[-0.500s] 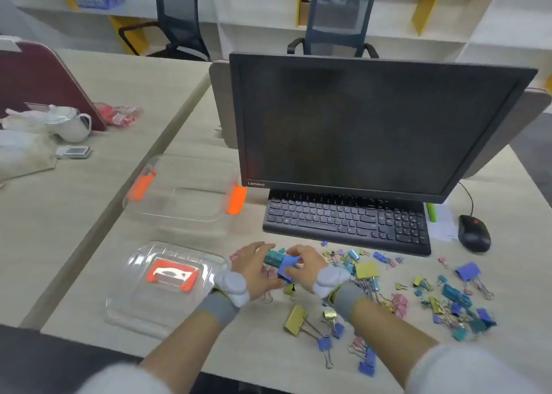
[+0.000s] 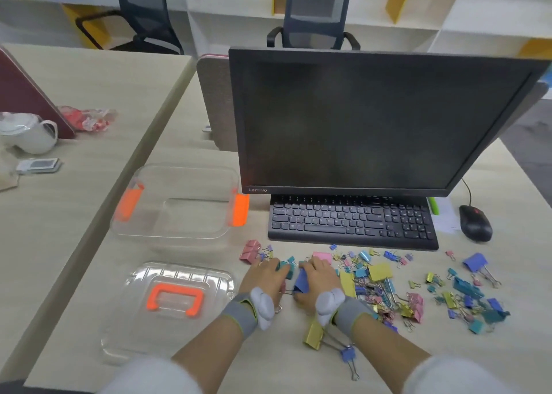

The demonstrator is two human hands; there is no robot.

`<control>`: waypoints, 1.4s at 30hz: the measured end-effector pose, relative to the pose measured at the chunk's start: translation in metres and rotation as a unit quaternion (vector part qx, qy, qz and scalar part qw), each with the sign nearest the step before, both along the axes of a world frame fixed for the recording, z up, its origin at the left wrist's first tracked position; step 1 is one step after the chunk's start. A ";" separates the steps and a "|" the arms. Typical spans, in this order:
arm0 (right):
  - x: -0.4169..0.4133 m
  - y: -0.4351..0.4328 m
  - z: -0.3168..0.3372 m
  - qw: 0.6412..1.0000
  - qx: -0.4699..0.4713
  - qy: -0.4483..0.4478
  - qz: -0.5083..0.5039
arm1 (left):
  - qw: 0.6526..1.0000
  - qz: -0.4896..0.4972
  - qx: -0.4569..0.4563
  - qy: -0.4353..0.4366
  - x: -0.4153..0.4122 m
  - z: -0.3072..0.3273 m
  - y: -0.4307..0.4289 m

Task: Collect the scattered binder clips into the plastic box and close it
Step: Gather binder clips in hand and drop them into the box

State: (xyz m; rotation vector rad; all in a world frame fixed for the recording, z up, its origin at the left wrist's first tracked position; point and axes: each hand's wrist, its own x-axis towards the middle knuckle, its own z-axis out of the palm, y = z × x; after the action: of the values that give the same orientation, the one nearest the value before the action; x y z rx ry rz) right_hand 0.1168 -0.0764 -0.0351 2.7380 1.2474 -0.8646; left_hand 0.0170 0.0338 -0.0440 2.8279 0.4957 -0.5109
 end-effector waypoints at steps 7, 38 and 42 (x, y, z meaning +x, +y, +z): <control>0.002 -0.004 0.003 0.979 0.114 0.092 -0.143 | 0.996 0.025 -0.072 -0.035 0.007 -0.001 0.005; -0.001 0.084 0.103 0.715 0.354 0.506 -0.328 | 0.772 0.296 -0.428 -0.364 -0.003 0.116 0.080; -0.015 0.140 0.125 0.715 0.358 0.503 -0.329 | 0.726 0.373 -0.430 -0.385 -0.015 0.133 0.126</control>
State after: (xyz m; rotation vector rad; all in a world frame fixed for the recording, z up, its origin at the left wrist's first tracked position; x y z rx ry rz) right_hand 0.1015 0.0640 0.0898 3.4310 0.5452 -2.7474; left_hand 0.0018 0.1598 0.0889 1.5030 0.8353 0.4894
